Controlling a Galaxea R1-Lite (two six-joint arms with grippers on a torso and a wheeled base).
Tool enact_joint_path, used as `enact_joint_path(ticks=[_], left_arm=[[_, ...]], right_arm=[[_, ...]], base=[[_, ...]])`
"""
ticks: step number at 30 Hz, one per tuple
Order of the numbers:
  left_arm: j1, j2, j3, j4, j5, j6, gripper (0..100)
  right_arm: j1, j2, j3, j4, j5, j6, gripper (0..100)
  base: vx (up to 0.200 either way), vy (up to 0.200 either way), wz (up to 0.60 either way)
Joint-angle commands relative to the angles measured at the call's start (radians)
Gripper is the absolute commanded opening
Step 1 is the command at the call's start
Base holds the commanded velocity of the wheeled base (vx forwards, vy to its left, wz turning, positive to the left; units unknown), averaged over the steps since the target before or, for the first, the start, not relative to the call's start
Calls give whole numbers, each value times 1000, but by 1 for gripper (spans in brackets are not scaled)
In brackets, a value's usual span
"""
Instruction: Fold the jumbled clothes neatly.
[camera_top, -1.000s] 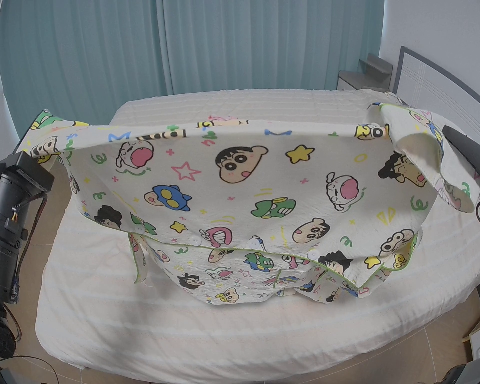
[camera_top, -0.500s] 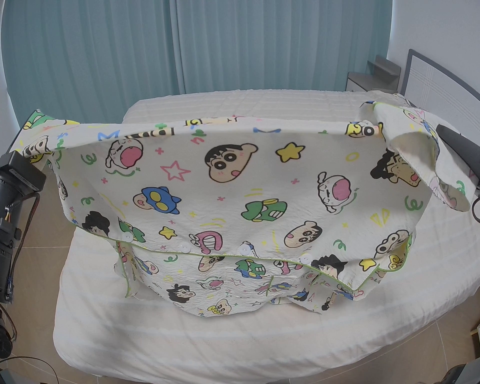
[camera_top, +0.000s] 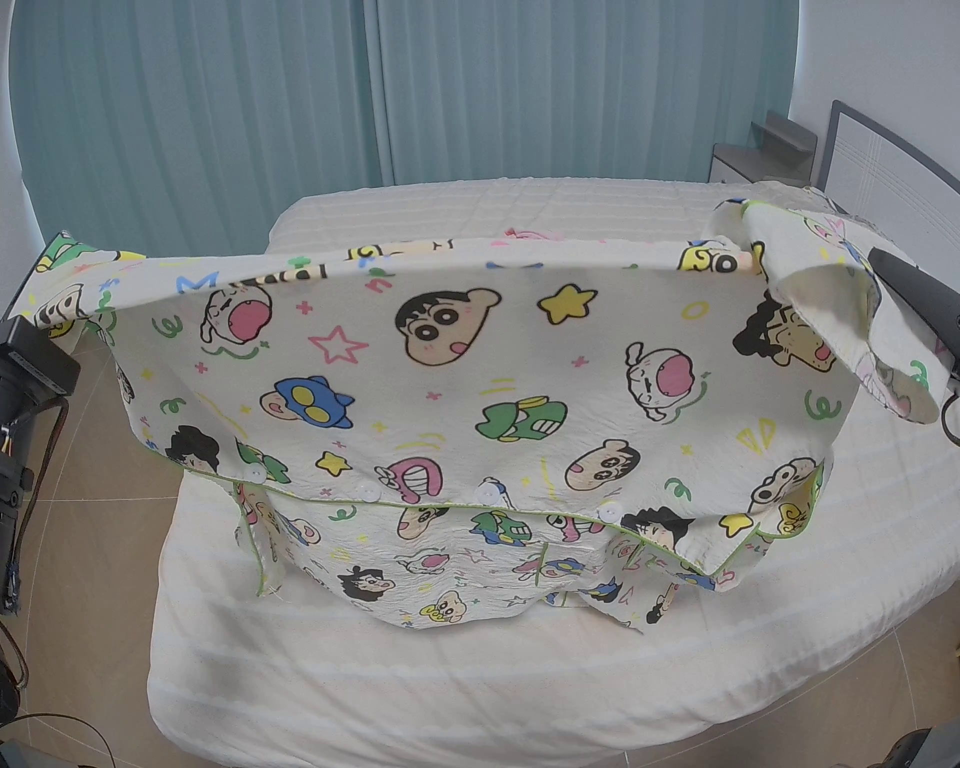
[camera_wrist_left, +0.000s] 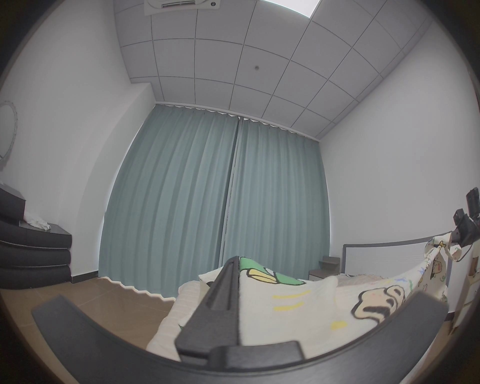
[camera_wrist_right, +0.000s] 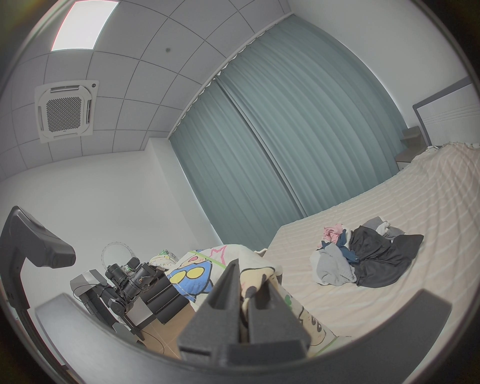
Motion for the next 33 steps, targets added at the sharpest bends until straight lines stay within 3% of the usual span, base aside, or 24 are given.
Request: enact_joint_path(ticks=[1,12,33], left_arm=[[14,-24,7,22,-1,0,0],[15,-87,10,77,1,-2,0],[15,-143,35,119,1,0,0]], right_arm=[[0,-1,1,0,0,0,0],[5,-6,1,0,1,0,0],[34,-75,4,3,3,-1,0]], base=[[0,0,0],[0,0,0],[-200,0,0]])
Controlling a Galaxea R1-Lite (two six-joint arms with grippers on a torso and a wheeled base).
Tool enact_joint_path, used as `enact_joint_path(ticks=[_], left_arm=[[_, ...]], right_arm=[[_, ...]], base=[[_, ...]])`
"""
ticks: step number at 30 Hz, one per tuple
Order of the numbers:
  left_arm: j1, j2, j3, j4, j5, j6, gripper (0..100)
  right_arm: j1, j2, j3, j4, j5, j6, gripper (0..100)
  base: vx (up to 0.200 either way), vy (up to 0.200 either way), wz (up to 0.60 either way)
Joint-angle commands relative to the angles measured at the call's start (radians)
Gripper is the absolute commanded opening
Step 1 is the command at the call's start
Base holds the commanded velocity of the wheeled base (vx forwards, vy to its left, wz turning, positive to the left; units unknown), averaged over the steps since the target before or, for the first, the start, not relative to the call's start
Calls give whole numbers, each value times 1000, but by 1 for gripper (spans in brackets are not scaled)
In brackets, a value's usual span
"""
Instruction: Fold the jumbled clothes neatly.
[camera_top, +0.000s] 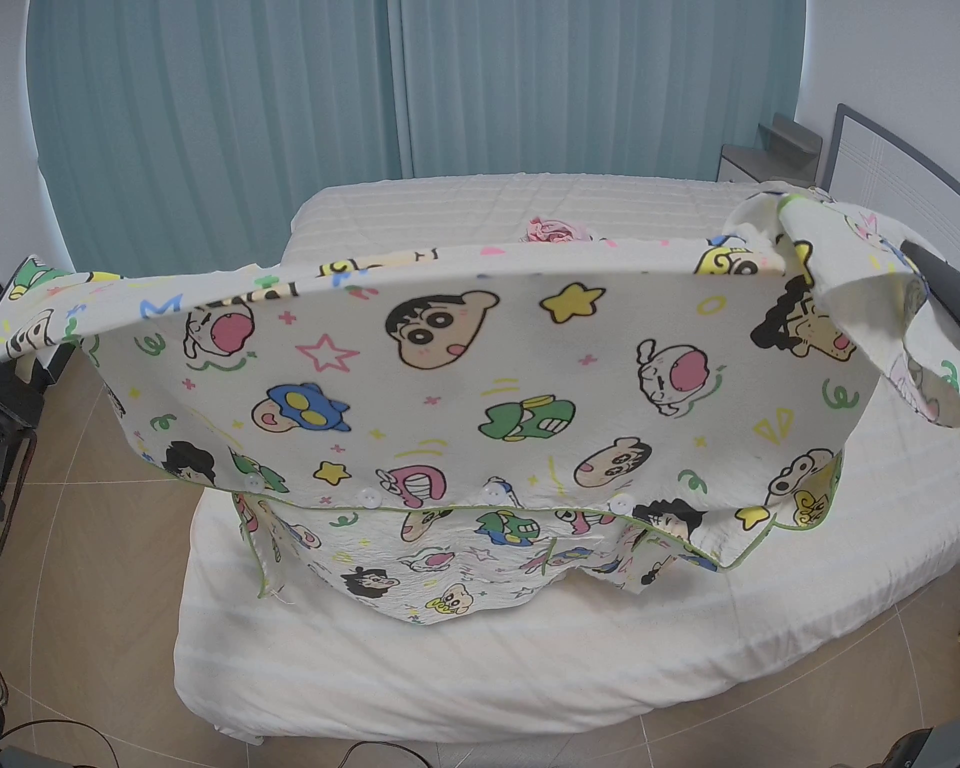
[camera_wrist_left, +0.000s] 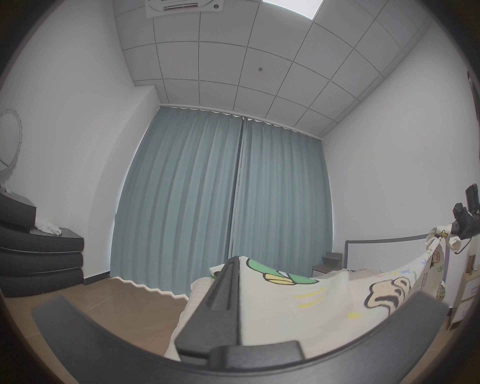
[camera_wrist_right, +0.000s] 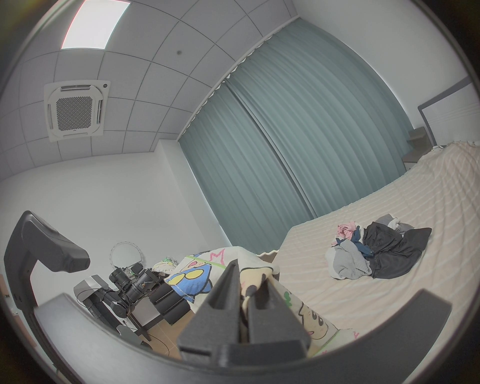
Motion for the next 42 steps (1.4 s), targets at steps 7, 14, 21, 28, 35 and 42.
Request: enact_joint_path(ticks=[7,14,21,28,35,42], left_arm=[[1,-81,-5,84,-1,0,0],[22,-98,-8,145,1,0,0],[52,-88,-6,176,-1,-2,0],[64,-62,12,310,-1,-5,0],[98,9,10,403,-7,-22,0],[133,104,-17,402,-11,-58,0]], right_arm=[[24,-44,-4,-1,26,1,0],[24,-30,5,-1,28,1,0],[23,4,16,-1,25,1,0],[16,55,60,-1,19,1,0],[1,116,102,-6,12,1,0],[-23,168,89,-13,14,-1,0]], base=[[-86,0,0],[0,0,0],[0,0,0],[0,0,0],[0,0,0],[0,0,0]])
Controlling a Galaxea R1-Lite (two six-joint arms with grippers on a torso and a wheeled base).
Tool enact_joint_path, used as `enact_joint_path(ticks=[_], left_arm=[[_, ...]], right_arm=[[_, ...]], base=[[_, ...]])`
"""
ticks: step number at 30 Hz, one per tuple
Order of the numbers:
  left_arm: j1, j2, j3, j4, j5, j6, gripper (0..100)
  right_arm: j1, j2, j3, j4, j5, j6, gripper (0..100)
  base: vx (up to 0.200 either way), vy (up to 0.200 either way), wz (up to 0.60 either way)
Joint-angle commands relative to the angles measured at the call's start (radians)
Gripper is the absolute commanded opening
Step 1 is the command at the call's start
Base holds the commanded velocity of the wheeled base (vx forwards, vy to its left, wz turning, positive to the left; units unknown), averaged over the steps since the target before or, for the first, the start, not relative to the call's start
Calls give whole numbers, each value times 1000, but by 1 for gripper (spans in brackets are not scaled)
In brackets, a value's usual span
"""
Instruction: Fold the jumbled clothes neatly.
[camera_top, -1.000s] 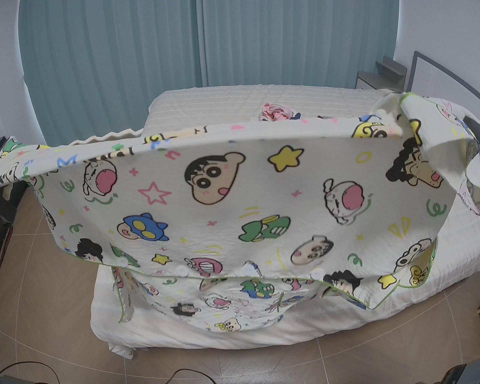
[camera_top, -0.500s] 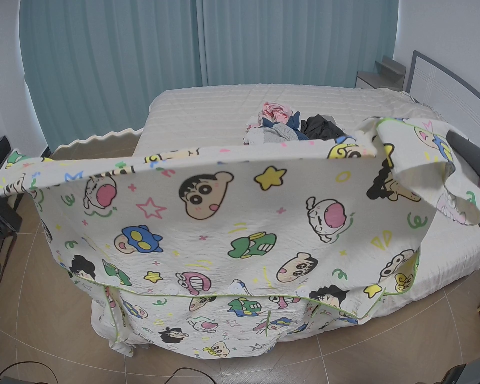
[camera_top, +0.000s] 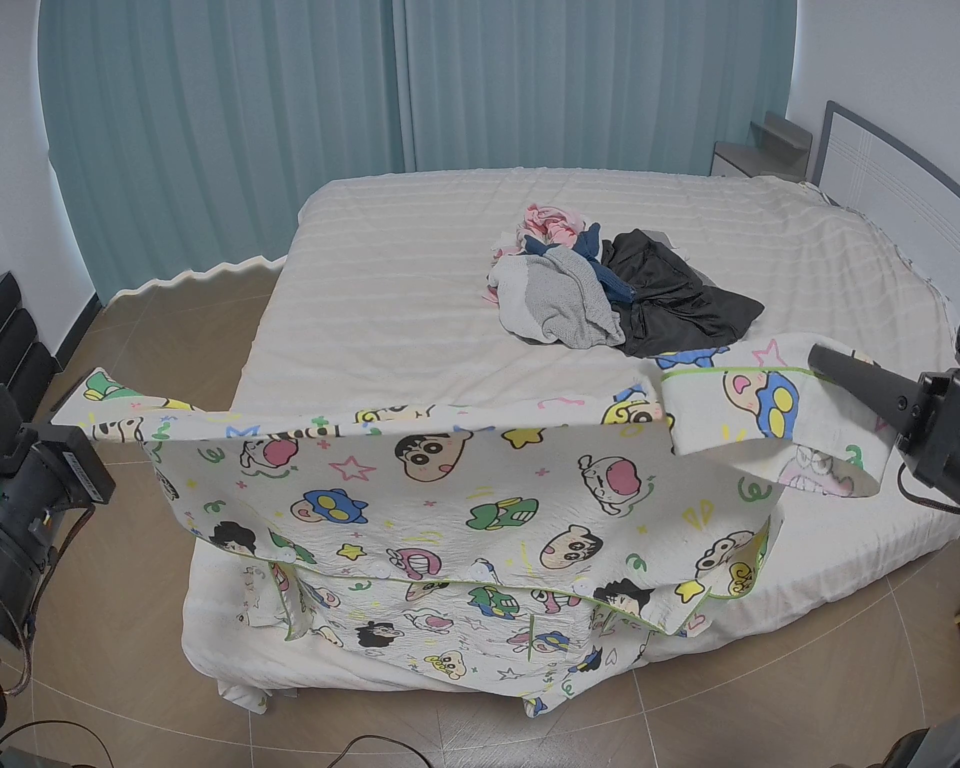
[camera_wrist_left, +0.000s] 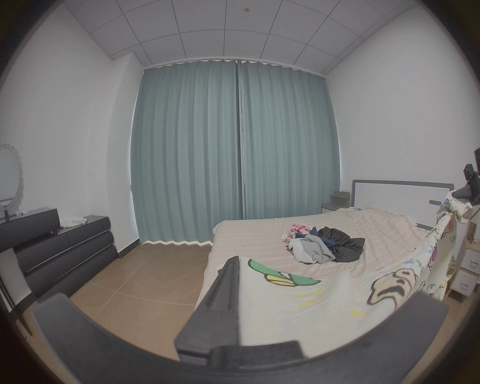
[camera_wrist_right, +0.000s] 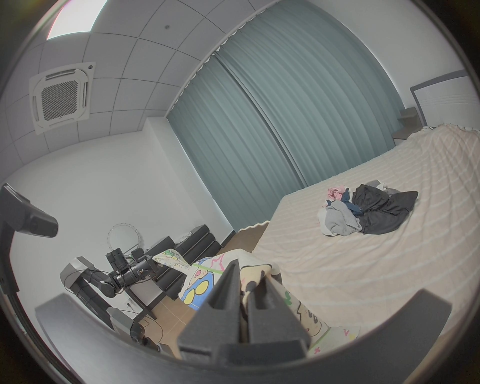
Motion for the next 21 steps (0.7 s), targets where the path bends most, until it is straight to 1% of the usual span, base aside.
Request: enact_joint_path(ticks=[1,5,10,12,16,18,21], left_arm=[[33,110,-45,-1,-1,-22,0],[43,173,-84,-1,-1,-28,0],[45,227,-104,-3,-2,-28,0],[57,268,-124,-3,-2,-29,0],[77,323,-137,-4,-10,-31,0],[103,365,-150,-4,-51,-45,0],[117,424,-181,-4,-76,-75,0]], right_arm=[[-38,72,-13,-5,2,-2,0],[-67,132,-25,-24,4,1,0],[-70,204,-28,-87,2,-1,0],[-83,260,-42,-130,1,-1,0],[-84,316,-60,-159,1,-1,0],[-84,363,-72,-180,-1,-2,0],[-89,417,-92,-205,-4,-2,0]], base=[[200,0,0],[200,0,0],[200,0,0],[200,0,0],[200,0,0],[200,0,0],[200,0,0]])
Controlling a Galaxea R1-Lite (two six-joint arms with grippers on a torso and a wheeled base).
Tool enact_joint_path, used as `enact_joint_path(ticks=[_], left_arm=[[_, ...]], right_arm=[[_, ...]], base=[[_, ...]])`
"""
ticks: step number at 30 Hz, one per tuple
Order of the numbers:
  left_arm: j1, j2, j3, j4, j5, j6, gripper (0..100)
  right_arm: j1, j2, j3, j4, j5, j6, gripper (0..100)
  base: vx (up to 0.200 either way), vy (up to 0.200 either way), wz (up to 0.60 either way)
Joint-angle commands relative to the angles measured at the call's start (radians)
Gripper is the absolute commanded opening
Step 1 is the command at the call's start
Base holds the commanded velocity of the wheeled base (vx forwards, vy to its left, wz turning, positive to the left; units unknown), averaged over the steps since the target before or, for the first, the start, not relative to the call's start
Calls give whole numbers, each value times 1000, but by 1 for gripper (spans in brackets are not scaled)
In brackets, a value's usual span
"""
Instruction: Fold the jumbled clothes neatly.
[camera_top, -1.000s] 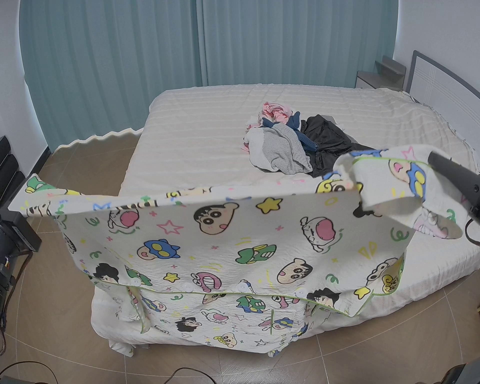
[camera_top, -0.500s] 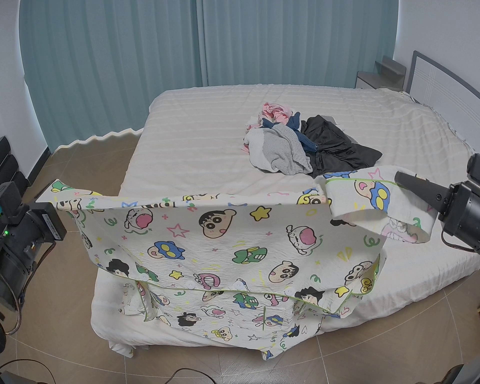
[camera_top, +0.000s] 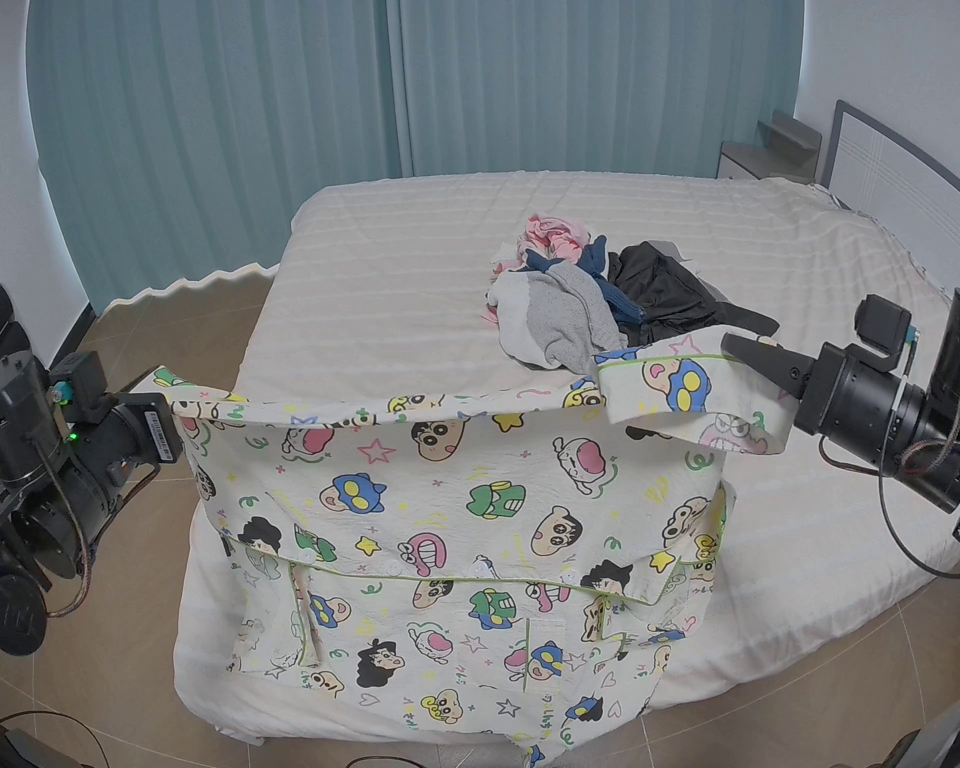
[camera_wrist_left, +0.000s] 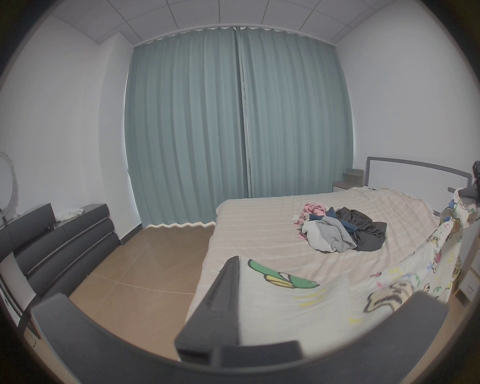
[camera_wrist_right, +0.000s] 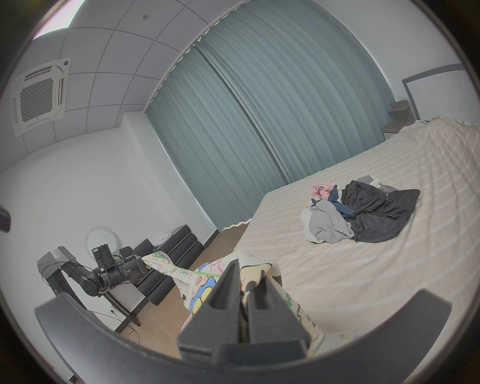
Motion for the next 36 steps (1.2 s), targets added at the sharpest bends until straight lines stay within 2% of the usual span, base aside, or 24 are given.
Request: enact_joint_path(ticks=[1,8,10,11,15,23,30,33,36], left_arm=[[30,117,-42,-1,-24,-28,0],[55,301,-114,-15,-25,-47,0],[55,304,-116,-15,-25,-47,0],[55,369,-143,-38,-27,-47,0],[55,484,-190,-99,-27,-47,0],[61,686,-251,-275,-19,-61,0],[76,801,-334,-288,-15,-61,0],[92,879,-401,-288,5,-61,0],[96,942,-466,-288,13,-62,0]], right_arm=[[-8,117,-31,-29,-5,0,0],[-16,288,-54,-112,-30,0,0],[-16,291,-54,-115,-30,0,0],[-17,355,-60,-164,-34,0,0],[-20,440,-81,-207,-63,0,0],[-23,581,-135,-256,-82,0,0],[-30,680,-198,-259,-109,0,0],[-43,753,-267,-259,-140,1,0],[-48,814,-312,-259,-143,3,0]], base=[[200,0,0],[200,0,0],[200,0,0],[200,0,0],[200,0,0],[0,0,0],[0,0,0],[0,0,0],[0,0,0]])
